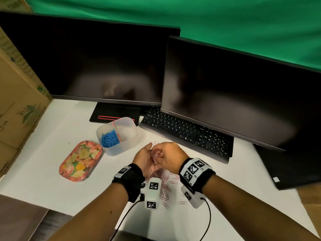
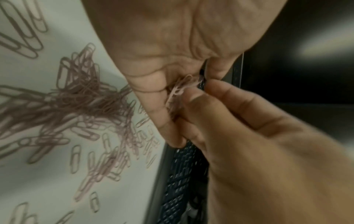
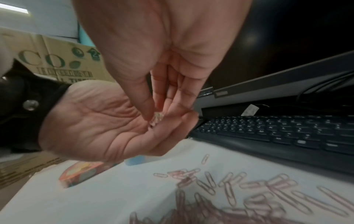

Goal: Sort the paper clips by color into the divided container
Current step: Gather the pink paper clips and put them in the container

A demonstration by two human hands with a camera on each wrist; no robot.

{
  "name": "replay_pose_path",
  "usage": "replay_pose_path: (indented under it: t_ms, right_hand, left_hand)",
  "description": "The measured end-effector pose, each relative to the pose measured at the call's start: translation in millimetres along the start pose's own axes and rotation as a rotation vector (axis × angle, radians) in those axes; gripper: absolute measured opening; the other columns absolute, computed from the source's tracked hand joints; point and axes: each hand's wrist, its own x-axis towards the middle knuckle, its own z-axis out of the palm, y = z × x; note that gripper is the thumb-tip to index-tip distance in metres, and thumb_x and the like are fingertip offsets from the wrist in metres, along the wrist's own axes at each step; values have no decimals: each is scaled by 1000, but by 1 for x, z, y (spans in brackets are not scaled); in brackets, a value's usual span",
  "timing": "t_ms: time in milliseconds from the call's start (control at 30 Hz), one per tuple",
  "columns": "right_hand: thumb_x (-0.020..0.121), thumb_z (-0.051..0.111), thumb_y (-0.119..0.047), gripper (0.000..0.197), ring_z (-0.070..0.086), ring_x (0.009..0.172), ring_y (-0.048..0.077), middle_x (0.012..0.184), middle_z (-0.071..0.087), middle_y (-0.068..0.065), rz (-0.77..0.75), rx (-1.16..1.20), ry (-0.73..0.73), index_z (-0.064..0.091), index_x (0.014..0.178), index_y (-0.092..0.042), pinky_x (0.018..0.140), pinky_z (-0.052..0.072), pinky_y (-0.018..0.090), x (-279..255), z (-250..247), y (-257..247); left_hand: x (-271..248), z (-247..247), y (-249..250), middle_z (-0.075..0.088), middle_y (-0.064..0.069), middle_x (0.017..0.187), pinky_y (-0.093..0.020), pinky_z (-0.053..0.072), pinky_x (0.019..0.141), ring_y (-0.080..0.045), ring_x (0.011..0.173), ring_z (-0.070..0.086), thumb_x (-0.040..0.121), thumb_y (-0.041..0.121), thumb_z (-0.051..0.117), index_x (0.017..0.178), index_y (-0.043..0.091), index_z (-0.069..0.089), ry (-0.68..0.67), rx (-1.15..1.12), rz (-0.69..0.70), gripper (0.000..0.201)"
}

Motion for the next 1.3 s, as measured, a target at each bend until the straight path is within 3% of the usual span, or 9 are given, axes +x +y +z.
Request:
replay_pose_path:
  t_ms: [233, 333, 400, 500, 700, 933, 1033, 1200, 1300]
  right_hand:
    - [85, 68, -22, 31, 62, 89, 13, 97, 60, -6, -6, 128, 184, 67, 116, -19, 86, 54, 27, -2, -12, 15]
    - [87, 66, -24, 28, 62, 83, 6, 97, 61, -7, 94, 76, 182, 68, 115, -21, 78, 47, 9, -10, -12, 40]
    - [88, 65, -25, 27, 60, 78, 1, 96, 63, -7, 154, 56, 170, 68, 114, -21, 70, 39, -1, -17, -11, 54]
    - [89, 63, -25, 26, 62, 83, 6, 102, 69, -2, 235, 63, 138, 68, 114, -20, 77, 43, 11, -28, -8, 69]
    - [87, 64, -25, 23, 62, 84, 5, 99, 69, -4, 335, 110, 149, 69, 110, -21, 68, 40, 3, -40, -2, 89]
    - [88, 64, -23, 23, 63, 86, 7, 98, 69, -4, 384, 137, 174, 70, 109, -19, 69, 39, 1, -53, -4, 98]
    - [89, 61, -24, 24, 63, 88, 8, 105, 70, -1, 398, 97, 160, 68, 112, -19, 73, 43, 4, -56, -6, 102]
    - [91, 55, -24, 43, 54, 120, 19, 137, 53, 1, 374, -113, 23, 51, 133, -23, 101, 45, 30, -43, 1, 99]
    - [90, 52, -18, 64, 26, 143, 23, 158, 22, 1, 477, -175, -55, 27, 149, -22, 115, 32, 37, -24, 7, 89]
  left_hand:
    - [-19, -51, 56, 62, -16, 91, -37, 58, 66, -25, 83, 63, 102, 30, 32, 95, 1, 58, 151, -160, 202, 40]
    - [-25, -74, 93, 55, -15, 87, -39, 49, 78, -28, 82, 57, 100, 34, 32, 89, 4, 54, 193, -260, 318, 38]
    - [-27, -82, 111, 51, -17, 90, -40, 46, 77, -30, 82, 52, 99, 37, 35, 98, 5, 49, 238, -316, 322, 35]
    - [-23, -89, 122, 53, -20, 98, -41, 43, 88, -32, 95, 54, 99, 37, 38, 118, 3, 46, 287, -302, 330, 40]
    - [-11, -75, 116, 53, -17, 92, -37, 48, 75, -28, 79, 53, 99, 35, 36, 95, 3, 55, 275, -242, 299, 37]
    - [13, -38, 127, 46, -13, 134, -41, 44, 85, -28, 104, 52, 92, 42, 51, 138, 9, 40, 420, 30, 248, 58]
    - [19, -29, 129, 45, -12, 135, -44, 49, 81, -33, 117, 51, 88, 44, 57, 138, 12, 40, 421, 78, 233, 62]
    - [-3, -7, 101, 60, -12, 99, -32, 48, 69, -20, 78, 57, 94, 6, 44, 109, 10, 60, 313, 580, 400, 22]
    - [-3, -10, 61, 62, -8, 119, -35, 49, 89, -20, 99, 59, 93, 8, 50, 114, 14, 62, 226, 1151, 373, 25]
